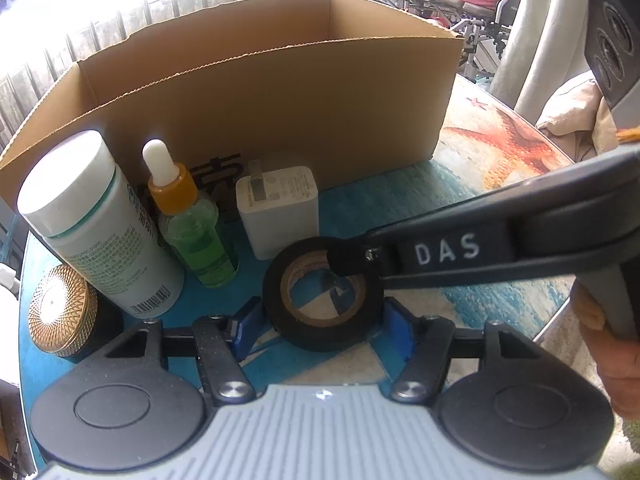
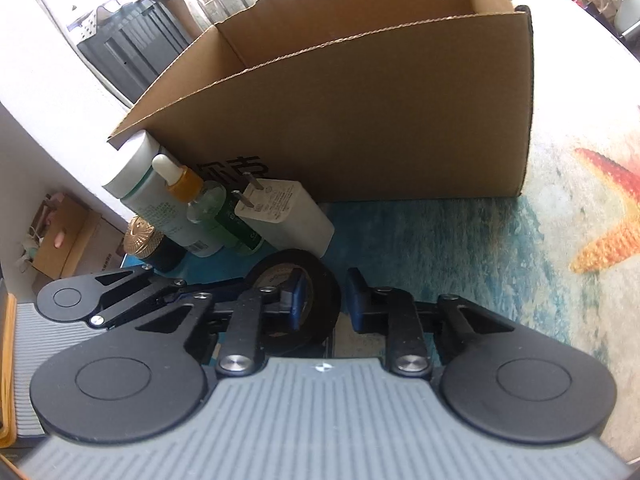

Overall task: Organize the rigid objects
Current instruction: 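Move the right tool to the black tape roll and close on it, then lift the black tape roll with the right tool and carry it over the box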

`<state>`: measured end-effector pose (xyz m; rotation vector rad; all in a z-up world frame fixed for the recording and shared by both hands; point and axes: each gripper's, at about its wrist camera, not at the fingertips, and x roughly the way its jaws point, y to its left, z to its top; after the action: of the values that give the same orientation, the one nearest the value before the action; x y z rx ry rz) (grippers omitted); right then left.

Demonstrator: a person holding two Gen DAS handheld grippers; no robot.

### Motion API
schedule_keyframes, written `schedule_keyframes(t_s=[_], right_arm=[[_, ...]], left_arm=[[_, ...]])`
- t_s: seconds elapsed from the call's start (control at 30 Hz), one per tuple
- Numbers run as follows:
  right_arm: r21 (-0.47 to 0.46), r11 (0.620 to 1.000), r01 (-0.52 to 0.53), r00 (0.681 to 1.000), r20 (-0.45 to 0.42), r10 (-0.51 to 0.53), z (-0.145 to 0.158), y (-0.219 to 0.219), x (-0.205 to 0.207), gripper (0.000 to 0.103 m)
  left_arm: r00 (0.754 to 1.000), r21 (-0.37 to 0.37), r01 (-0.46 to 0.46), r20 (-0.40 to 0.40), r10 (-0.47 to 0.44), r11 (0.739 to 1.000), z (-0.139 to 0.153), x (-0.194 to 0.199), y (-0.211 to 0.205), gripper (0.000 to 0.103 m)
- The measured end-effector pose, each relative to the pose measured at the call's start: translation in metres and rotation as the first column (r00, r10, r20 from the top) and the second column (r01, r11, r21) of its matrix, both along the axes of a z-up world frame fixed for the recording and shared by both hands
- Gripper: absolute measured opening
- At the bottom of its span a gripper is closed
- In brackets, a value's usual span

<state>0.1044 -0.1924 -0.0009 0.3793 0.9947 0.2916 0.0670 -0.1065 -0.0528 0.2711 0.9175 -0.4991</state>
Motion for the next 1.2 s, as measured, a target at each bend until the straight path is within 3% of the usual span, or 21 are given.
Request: schedule_keyframes(t_s=[0.3,0.8,1.0,1.2], right_arm=[[0.014,1.000,0.013,1.000,0.013,-0.013,0.004,-0.003,-0.011,0.016],[0.007,0.999,0.052,0.986,0.159,-0.052,0.058,-0.018,-0.056,0.016],[-0.004,0.998,0.063,0.965,0.253,-0.060,0.090,-0.023,-0.073,0.017],[-0.004,0.998,0.064,0.926,0.372,-0.058,0.133,-0.029,-0.076,0.017]], left_arm=[[1.000,-0.031,-0.012,-0.001,0.012,0.999,0.006,-0.002,0.000,0.065],[0.991,-0.065,0.016,0.135,-0.007,0.998,0.050,-0.040,-0.004,0.065],[0.977,-0.078,0.028,0.213,-0.011,0.997,0.078,-0.055,-0.008,0.065],[0.942,-0.069,0.029,0.336,-0.004,0.997,0.117,-0.061,-0.012,0.065]])
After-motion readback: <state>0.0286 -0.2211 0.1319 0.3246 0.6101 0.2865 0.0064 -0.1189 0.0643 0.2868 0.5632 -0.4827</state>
